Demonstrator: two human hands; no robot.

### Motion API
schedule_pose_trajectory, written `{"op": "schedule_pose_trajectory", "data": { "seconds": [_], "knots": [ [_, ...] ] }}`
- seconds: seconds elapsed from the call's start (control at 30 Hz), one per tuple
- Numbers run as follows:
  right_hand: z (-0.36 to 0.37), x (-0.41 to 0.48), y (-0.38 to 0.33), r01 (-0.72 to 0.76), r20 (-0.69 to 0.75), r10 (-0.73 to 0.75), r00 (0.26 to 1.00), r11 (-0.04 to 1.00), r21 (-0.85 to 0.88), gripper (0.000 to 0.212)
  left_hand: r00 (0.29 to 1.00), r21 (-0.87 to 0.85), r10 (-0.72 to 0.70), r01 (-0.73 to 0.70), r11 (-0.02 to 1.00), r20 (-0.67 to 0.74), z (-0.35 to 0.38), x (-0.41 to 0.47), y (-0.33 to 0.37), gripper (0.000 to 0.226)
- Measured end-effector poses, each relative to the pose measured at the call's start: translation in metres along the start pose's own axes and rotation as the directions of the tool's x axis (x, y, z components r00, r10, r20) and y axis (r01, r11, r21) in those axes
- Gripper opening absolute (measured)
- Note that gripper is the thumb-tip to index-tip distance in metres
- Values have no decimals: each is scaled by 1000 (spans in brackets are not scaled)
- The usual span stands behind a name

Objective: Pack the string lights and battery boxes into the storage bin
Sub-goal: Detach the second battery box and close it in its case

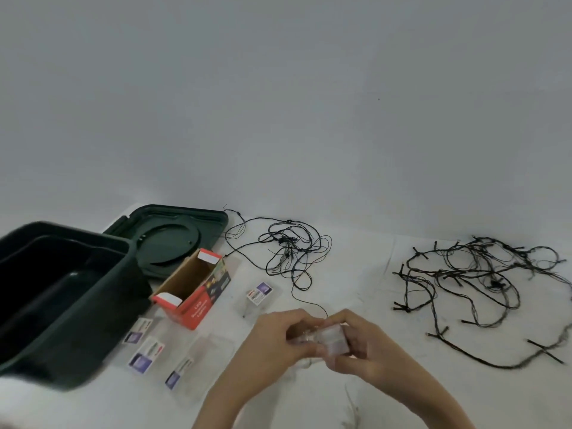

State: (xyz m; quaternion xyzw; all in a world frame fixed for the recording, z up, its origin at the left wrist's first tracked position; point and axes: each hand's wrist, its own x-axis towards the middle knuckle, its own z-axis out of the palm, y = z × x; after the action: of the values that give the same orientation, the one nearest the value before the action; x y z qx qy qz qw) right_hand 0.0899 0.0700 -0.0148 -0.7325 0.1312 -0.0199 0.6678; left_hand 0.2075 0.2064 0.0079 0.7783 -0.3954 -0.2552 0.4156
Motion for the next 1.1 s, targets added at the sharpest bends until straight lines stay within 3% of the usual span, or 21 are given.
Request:
{"op": "schedule_pose_trajectory", "data": {
  "seconds": [0.27,0.37,0.47,0.53,0.63,0.73,0.8,0.87,0.93,1.03,1.1],
  "knots": [
    [35,16,0,-59,4,59,998,992,113,37,993,-62,-104,100,993,-58,-25,-24,-22,22],
    [44,23,4,-68,-87,81,993,987,143,37,965,102,-186,207,973,-184,-40,-34,-37,40],
    [44,28,7,-76,-165,110,980,977,198,39,892,461,-345,447,766,-292,-57,-44,-59,54],
    [44,29,7,-86,-197,135,971,967,238,42,848,576,-454,523,628,-274,-59,-49,-70,58],
    [45,30,6,-97,-211,152,965,963,252,44,824,599,-491,551,580,-283,-57,-48,-78,64],
    [47,27,3,-80,-213,140,967,961,266,44,834,614,-426,549,567,-352,-54,-47,-76,74],
    [47,23,-1,-32,-247,109,963,954,297,42,830,529,-389,555,642,-399,-53,-44,-70,79],
    [46,19,-9,45,-300,71,951,931,363,39,830,305,-364,509,805,-423,-55,-41,-54,81],
    [44,15,-21,130,-336,37,941,878,461,43,826,49,-358,419,907,-435,-54,-37,-33,75],
    [41,8,-41,235,-362,-1,932,762,604,49,818,-384,-401,244,891,-412,-44,-31,-1,56],
    [43,2,-52,279,-383,-23,923,727,628,44,850,-557,-376,121,822,-370,-34,-24,12,61]
  ]
}}
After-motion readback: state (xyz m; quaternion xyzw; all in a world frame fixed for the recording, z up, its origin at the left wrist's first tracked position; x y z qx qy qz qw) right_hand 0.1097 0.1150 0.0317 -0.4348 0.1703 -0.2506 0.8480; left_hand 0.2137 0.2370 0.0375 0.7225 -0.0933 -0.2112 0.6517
